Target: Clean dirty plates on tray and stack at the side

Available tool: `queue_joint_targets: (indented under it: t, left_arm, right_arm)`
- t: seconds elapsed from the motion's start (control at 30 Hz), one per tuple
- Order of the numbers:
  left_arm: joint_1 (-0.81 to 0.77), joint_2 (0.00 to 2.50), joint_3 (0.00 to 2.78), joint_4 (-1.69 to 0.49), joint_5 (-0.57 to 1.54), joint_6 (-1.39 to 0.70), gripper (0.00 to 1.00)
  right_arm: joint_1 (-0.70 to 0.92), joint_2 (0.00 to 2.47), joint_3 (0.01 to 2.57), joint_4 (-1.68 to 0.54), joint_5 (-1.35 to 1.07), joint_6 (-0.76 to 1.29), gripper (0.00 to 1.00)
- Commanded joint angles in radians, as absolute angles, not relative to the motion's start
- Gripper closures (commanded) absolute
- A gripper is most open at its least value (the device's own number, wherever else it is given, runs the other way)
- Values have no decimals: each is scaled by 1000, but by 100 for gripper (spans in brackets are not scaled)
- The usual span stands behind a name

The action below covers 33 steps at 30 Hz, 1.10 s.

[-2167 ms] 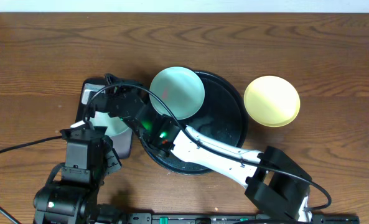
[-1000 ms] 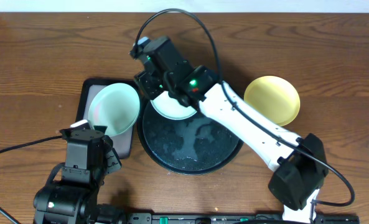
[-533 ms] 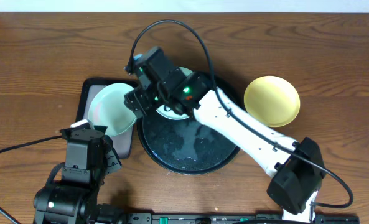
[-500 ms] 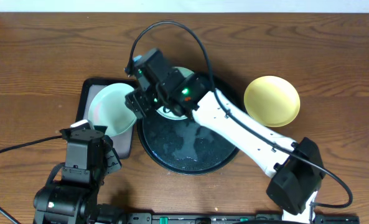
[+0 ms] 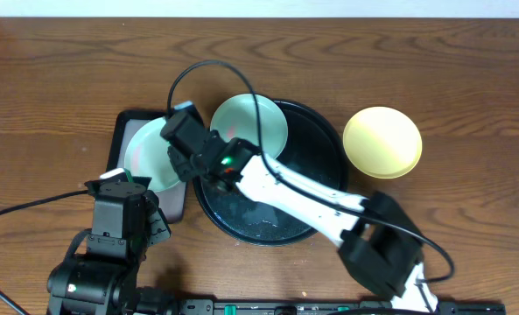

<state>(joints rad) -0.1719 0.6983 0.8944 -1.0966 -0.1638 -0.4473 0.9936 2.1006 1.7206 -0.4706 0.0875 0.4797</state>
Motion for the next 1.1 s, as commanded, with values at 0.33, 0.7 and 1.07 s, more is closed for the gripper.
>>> queue_joint_targets:
  t: [0.33,0.7,1.07]
  left_arm:
    - [-169,698,888,-1095,-176,-442,92]
    - [-169,698,888,-1095,-176,-442,92]
    - [-169,698,887,-1095,-169,-442,92]
  right_arm:
    - [999,2238,1713,-406,161,501,66]
    - [995,2204,1714,-311,162,500,47]
    - [984,2223,1713,-210,291,500,41]
